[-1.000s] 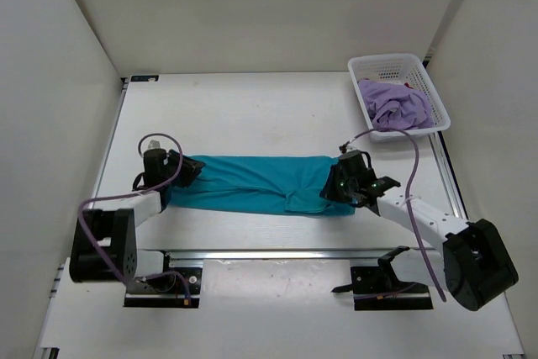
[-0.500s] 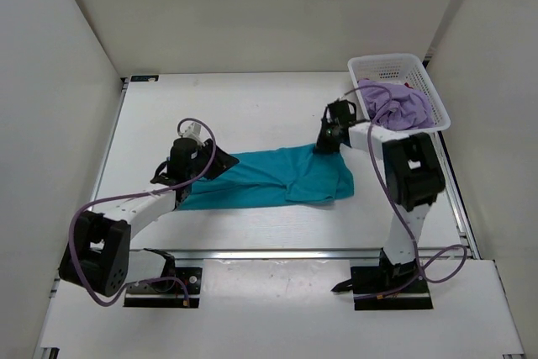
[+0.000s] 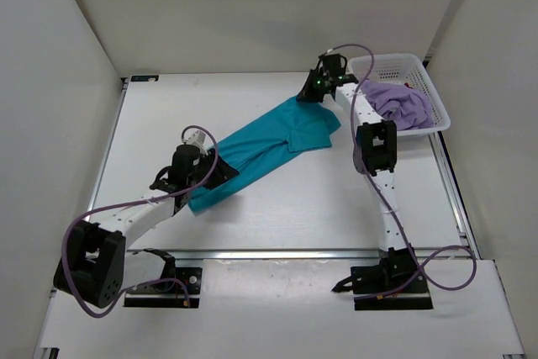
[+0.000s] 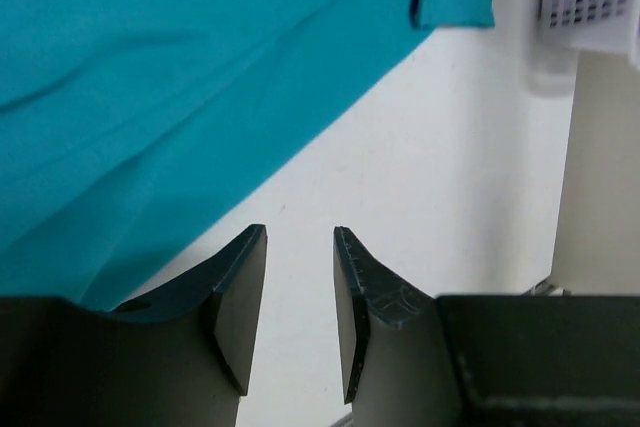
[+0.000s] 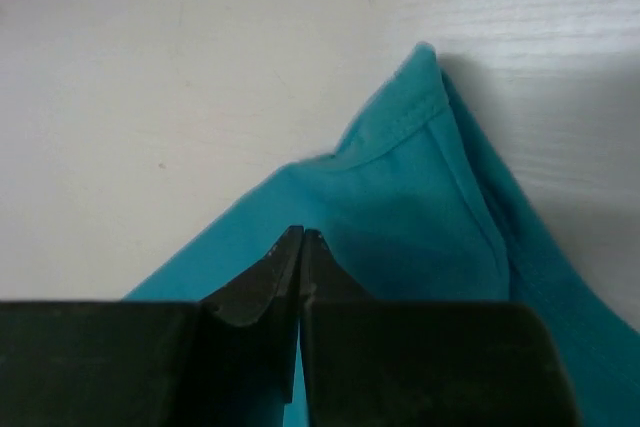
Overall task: Fold and stack the t-shirts
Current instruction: Rotate the tshirt 90 degrees
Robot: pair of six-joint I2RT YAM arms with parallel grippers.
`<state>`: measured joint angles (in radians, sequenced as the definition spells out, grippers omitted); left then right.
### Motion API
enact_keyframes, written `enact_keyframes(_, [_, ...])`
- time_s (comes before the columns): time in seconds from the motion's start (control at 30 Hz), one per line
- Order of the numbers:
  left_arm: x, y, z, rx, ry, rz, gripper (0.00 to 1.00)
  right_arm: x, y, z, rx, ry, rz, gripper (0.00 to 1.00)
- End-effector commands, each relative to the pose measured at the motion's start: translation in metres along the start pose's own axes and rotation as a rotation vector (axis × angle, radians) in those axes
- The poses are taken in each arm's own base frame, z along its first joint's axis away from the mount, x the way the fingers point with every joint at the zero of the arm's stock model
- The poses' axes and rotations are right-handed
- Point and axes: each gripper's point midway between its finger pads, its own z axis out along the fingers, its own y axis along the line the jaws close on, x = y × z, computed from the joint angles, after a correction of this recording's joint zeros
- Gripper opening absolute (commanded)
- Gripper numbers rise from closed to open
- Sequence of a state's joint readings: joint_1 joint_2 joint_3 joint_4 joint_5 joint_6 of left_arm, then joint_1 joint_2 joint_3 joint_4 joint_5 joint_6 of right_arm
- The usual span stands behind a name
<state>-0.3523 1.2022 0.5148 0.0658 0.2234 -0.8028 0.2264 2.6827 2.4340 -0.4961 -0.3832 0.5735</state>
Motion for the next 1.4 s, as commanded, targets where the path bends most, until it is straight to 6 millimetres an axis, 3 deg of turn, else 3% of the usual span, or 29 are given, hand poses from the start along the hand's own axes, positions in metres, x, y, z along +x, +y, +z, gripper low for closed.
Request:
enact_keyframes(0.0, [0.005,0.003,-0.005,-0.022,0.000,0.049,0.44,-0.087,0.110,-0.108,-0.137,-0.222,-0.242,0.00])
enact_keyframes(0.1, [0.009,0.001,-0.004,-0.001,0.015,0.039,0.44,-0.090,0.120,-0.155,-0.022,-0.238,-0.333,0.03])
enact_keyframes(0.17, [0.011,0.000,-0.004,0.008,0.018,0.046,0.45,-0.068,0.113,-0.177,0.066,-0.164,-0.355,0.08])
enact_keyframes(0.23, [0.007,0.000,-0.004,0.010,0.004,0.054,0.44,-0.054,0.085,-0.175,0.230,-0.125,-0.356,0.06])
enact_keyframes(0.33, [0.011,-0.006,-0.003,0.038,0.022,0.072,0.44,-0.023,0.063,-0.164,0.297,-0.016,-0.354,0.00])
enact_keyframes(0.4, [0.015,-0.014,-0.004,0.063,0.041,0.085,0.44,-0.012,0.060,-0.170,0.342,0.003,-0.381,0.01])
enact_keyframes(0.43, [0.017,-0.016,-0.004,0.072,0.042,0.088,0.45,-0.004,0.043,-0.168,0.392,0.027,-0.377,0.00])
enact_keyframes(0.47, [0.018,-0.021,-0.004,0.087,0.041,0.094,0.45,-0.010,0.044,-0.176,0.399,-0.003,-0.389,0.01])
enact_keyframes(0.5, [0.023,-0.026,-0.005,0.103,0.052,0.100,0.44,-0.003,0.041,-0.177,0.384,-0.007,-0.401,0.00])
enact_keyframes(0.53, [0.022,-0.027,-0.005,0.105,0.047,0.104,0.45,0.029,0.010,-0.168,0.408,0.076,-0.372,0.00])
enact_keyframes(0.57, [0.026,-0.031,-0.005,0.117,0.051,0.114,0.44,0.042,0.003,-0.165,0.374,0.058,-0.371,0.01])
enact_keyframes(0.6, [0.028,-0.032,-0.005,0.122,0.057,0.120,0.45,0.029,0.010,-0.172,0.320,-0.014,-0.346,0.01])
enact_keyframes(0.63, [0.031,-0.030,-0.004,0.118,0.066,0.123,0.44,0.046,-0.009,-0.173,0.335,0.026,-0.302,0.01])
enact_keyframes(0.67, [0.030,-0.032,-0.004,0.129,0.066,0.130,0.45,0.050,-0.016,-0.167,0.319,0.029,-0.275,0.01])
enact_keyframes(0.8, [0.030,-0.036,-0.003,0.145,0.073,0.121,0.45,0.069,-0.046,-0.136,0.331,0.115,-0.227,0.00])
enact_keyframes(0.9, [0.032,-0.035,-0.003,0.141,0.075,0.127,0.45,0.074,-0.053,-0.112,0.327,0.122,-0.216,0.00])
enact_keyframes(0.93, [0.030,-0.037,-0.003,0.145,0.069,0.134,0.44,0.085,-0.057,-0.099,0.317,0.159,-0.196,0.00])
enact_keyframes(0.97, [0.032,-0.032,-0.001,0.130,0.073,0.133,0.44,0.081,-0.065,-0.087,0.322,0.164,-0.181,0.00])
enact_keyframes(1.0, [0.032,-0.033,-0.002,0.130,0.073,0.123,0.45,0.068,-0.057,-0.082,0.307,0.151,-0.190,0.00])
enact_keyframes(1.03, [0.032,-0.030,-0.001,0.122,0.073,0.120,0.45,0.078,-0.071,-0.070,0.335,0.193,-0.178,0.01])
enact_keyframes(1.07, [0.033,-0.033,0.000,0.124,0.078,0.127,0.45,0.068,-0.073,-0.059,0.333,0.202,-0.171,0.00])
enact_keyframes(1.1, [0.034,-0.033,0.000,0.123,0.078,0.128,0.45,0.029,-0.046,-0.058,0.290,0.115,-0.205,0.00])
enact_keyframes(1.13, [0.030,-0.035,0.001,0.122,0.073,0.122,0.45,0.046,-0.062,-0.041,0.302,0.185,-0.181,0.00])
enact_keyframes(1.17, [0.035,-0.034,0.002,0.118,0.087,0.130,0.45,0.016,-0.055,-0.030,0.275,0.116,-0.190,0.00])
enact_keyframes(1.2, [0.035,-0.039,0.003,0.125,0.087,0.130,0.45,-0.022,-0.025,-0.046,0.207,0.028,-0.203,0.01])
enact_keyframes(1.27, [0.037,-0.044,0.004,0.127,0.099,0.138,0.45,-0.039,-0.024,-0.064,0.160,0.003,-0.157,0.03])
enact_keyframes(1.3, [0.034,-0.044,0.004,0.122,0.090,0.136,0.45,-0.033,-0.028,-0.063,0.158,0.015,-0.159,0.03])
enact_keyframes(1.37, [0.034,-0.047,0.004,0.120,0.089,0.142,0.45,-0.060,-0.001,-0.107,0.171,-0.062,-0.235,0.04])
